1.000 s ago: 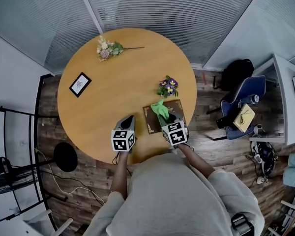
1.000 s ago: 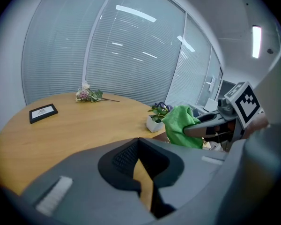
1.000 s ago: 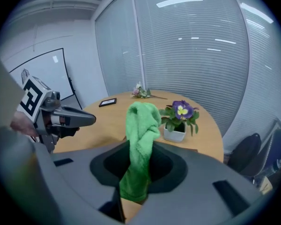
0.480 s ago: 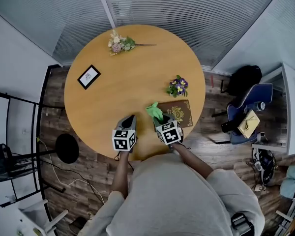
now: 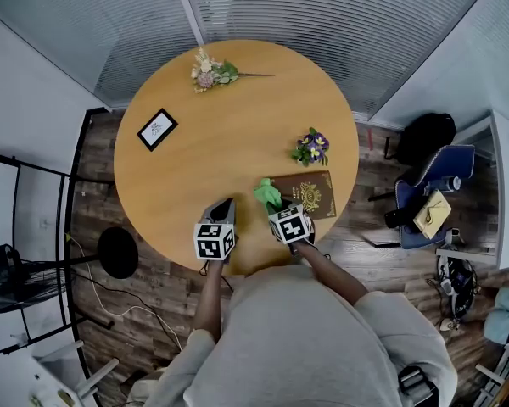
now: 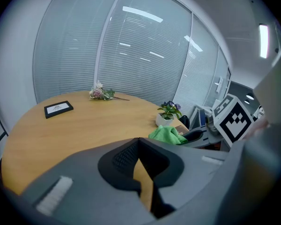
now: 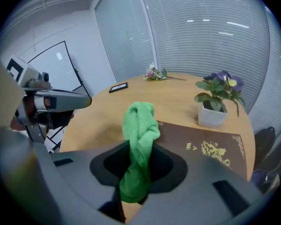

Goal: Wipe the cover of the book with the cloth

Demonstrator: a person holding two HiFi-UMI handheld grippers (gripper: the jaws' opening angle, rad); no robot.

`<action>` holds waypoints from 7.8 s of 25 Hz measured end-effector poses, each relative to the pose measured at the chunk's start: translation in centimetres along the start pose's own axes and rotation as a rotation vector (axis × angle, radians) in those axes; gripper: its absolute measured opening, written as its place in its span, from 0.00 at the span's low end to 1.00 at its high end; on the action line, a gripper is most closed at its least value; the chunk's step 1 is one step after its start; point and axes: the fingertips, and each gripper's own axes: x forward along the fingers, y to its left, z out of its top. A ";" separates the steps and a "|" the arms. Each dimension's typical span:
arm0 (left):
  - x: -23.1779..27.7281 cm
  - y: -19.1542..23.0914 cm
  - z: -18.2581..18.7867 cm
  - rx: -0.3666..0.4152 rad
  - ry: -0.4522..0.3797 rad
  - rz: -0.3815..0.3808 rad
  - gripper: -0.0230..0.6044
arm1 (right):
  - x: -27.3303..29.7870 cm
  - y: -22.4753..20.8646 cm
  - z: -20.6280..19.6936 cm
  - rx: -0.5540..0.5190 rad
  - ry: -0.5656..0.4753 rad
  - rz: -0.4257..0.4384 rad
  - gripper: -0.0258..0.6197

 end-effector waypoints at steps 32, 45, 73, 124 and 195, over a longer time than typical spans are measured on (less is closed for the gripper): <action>2.3 -3.8 1.0 0.045 0.007 -0.076 0.05 | -2.9 -6.4 -1.8 0.038 0.008 -0.120 0.19; 2.6 -4.5 1.1 0.054 0.004 -0.091 0.05 | -4.3 -9.1 -2.6 0.035 0.018 -0.176 0.19; 3.3 -6.1 1.4 0.082 0.013 -0.124 0.05 | -8.1 -16.7 -5.1 0.118 0.033 -0.311 0.19; 2.3 -4.1 0.5 0.041 0.007 -0.079 0.05 | -5.6 0.2 0.1 -0.048 -0.074 -0.024 0.19; 6.3 -8.6 1.3 0.093 0.045 -0.163 0.05 | -8.0 -11.4 -6.9 0.068 0.056 -0.183 0.19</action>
